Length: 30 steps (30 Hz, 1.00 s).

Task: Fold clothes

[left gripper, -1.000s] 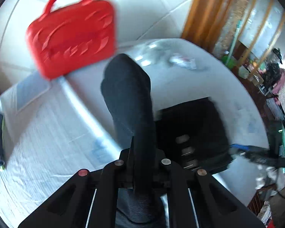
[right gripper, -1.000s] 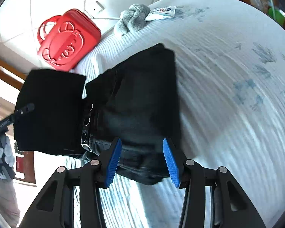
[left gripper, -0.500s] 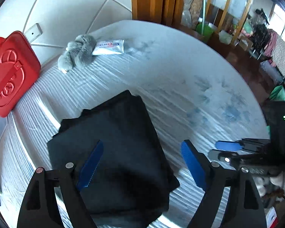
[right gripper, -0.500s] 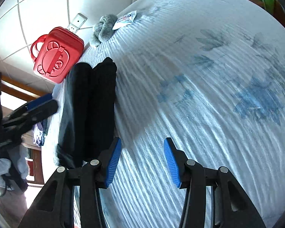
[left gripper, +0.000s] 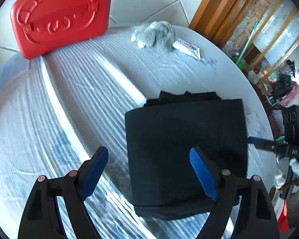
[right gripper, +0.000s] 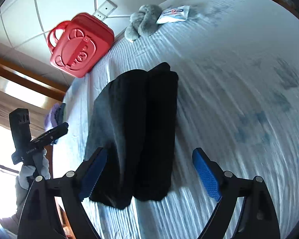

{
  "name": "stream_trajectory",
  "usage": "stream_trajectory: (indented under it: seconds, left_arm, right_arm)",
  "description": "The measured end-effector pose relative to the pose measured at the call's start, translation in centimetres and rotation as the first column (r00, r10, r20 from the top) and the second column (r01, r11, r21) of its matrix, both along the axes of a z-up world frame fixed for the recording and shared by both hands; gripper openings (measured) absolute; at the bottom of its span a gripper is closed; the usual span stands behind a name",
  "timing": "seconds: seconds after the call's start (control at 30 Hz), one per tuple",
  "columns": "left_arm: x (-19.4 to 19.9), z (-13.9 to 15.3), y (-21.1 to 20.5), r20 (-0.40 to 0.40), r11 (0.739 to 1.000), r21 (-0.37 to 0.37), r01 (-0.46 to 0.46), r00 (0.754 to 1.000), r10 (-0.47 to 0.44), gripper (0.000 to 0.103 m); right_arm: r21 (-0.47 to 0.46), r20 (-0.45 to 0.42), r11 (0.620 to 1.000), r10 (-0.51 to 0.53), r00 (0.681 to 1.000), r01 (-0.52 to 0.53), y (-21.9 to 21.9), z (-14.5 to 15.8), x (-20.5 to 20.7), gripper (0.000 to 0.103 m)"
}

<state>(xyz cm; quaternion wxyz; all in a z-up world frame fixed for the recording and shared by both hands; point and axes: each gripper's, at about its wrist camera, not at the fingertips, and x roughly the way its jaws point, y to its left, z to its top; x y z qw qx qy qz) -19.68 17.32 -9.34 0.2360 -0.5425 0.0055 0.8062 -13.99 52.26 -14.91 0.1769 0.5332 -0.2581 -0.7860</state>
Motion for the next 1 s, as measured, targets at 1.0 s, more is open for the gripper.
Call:
stream_trajectory:
  seconds: [1.0]
  left_arm:
    - [-3.7, -7.1, 1.1, 0.127, 0.978, 0.208, 0.02, 0.991, -0.047, 0.055]
  right_arm:
    - [0.097, 0.062, 0.99, 0.098, 0.993, -0.104, -4.7, -3.2, -3.1, 0.069]
